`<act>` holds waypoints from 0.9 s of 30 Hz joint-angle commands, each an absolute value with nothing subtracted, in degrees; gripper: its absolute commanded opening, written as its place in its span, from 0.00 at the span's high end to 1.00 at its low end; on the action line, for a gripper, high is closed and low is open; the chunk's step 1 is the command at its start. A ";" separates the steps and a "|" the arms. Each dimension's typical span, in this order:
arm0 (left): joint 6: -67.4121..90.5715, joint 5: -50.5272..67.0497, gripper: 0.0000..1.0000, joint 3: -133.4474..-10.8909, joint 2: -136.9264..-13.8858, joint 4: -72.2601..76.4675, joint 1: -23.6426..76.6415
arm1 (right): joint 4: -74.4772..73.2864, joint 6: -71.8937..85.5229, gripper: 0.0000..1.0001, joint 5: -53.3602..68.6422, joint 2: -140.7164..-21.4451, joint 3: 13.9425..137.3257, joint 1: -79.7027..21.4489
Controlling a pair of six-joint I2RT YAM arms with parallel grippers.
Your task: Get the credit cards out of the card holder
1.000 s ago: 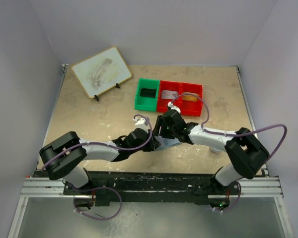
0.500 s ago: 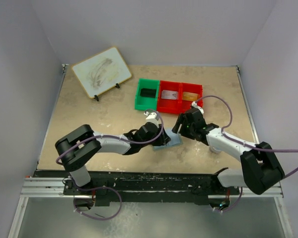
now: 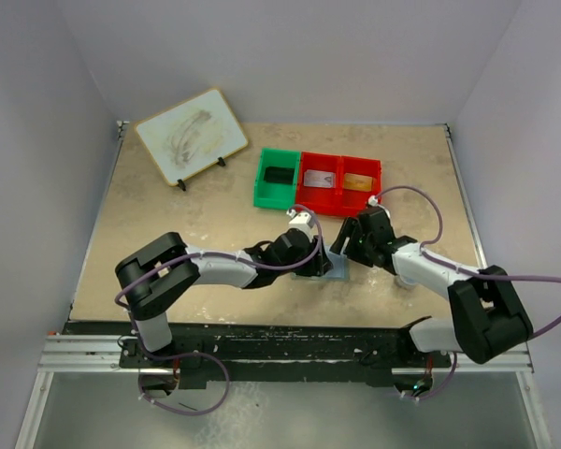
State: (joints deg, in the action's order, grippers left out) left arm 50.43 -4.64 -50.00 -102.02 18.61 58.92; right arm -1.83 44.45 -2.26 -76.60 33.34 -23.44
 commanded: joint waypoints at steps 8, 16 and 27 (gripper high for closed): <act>47.91 -0.06 0.51 -53.68 -101.95 19.66 59.38 | -8.91 43.91 0.23 -11.73 -71.10 34.42 -19.20; 46.60 -5.13 0.50 -51.60 -96.74 16.03 59.57 | -6.36 40.31 0.24 -3.71 -65.23 33.30 -15.42; 52.20 -12.66 0.49 -47.15 -95.48 18.18 58.10 | 10.61 35.52 0.50 19.69 -65.86 28.24 -15.56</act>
State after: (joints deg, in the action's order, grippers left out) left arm 49.43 -10.72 -48.64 -95.13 14.63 59.07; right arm 3.11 37.60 10.68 -65.32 29.28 -15.38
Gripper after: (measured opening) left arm 0.511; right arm 0.529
